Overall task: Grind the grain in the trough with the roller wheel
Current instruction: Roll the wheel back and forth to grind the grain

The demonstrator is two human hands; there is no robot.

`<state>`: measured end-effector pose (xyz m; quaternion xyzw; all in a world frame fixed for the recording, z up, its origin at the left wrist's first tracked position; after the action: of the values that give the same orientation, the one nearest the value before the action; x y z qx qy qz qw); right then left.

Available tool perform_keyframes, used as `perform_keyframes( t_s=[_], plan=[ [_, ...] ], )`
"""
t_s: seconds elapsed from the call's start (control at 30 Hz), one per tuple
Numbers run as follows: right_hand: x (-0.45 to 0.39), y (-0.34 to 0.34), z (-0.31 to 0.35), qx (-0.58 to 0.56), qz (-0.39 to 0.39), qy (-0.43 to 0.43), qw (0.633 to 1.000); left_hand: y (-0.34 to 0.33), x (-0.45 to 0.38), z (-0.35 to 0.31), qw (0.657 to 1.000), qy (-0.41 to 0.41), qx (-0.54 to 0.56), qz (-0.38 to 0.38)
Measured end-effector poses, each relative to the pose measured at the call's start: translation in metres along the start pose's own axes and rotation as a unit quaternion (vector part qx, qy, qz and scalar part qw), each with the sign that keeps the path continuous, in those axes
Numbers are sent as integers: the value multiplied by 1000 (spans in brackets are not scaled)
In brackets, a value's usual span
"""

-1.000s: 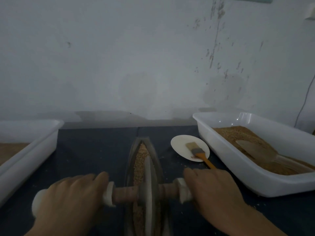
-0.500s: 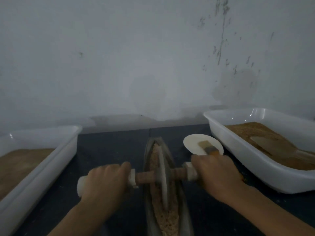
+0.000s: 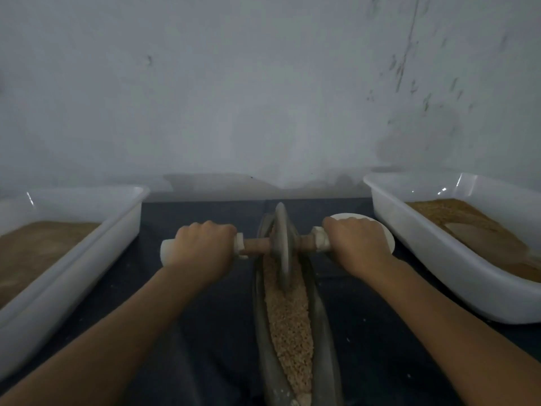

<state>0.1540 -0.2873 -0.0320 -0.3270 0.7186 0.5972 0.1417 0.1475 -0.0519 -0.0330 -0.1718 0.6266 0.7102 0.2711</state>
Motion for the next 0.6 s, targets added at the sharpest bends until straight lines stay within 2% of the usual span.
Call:
perform_keyframes(
  t_s=[0.13, 0.27, 0.33, 0.4, 0.43, 0.5, 0.6],
  plan=[
    [14, 9, 2, -8, 6, -18, 1000, 6, 2, -5, 1000, 4, -16, 17],
    [58, 45, 9, -18, 15, 39, 999, 40, 56, -10, 998, -25, -22, 62],
    [69, 59, 9, -32, 68, 28, 997, 64, 78, -16, 997, -58, -22, 54],
    [81, 53, 6, -42, 144, 4, 989, 78, 86, -19, 995, -94, -26, 1],
    [80, 56, 9, -40, 148, 12, 988, 77, 85, -19, 996, -89, -28, 10],
    [71, 63, 15, -39, 68, 51, 996, 59, 79, -13, 998, -45, -23, 47],
    [46, 50, 21, -10, 45, 42, 998, 21, 51, -4, 999, -11, 4, 38]
  ],
)
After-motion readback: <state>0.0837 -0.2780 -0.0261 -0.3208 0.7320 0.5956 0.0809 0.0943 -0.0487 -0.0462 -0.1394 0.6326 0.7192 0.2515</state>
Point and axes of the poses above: each hand's wrist, its own x-axis away from the middle knuckle, its own y-axis out of the back of the hand, z = x × y, the point moved 6 cm from there along -x, towards the middle knuckle, and after that the axes turned 12 degrees about -z, right-handed, at the moved point
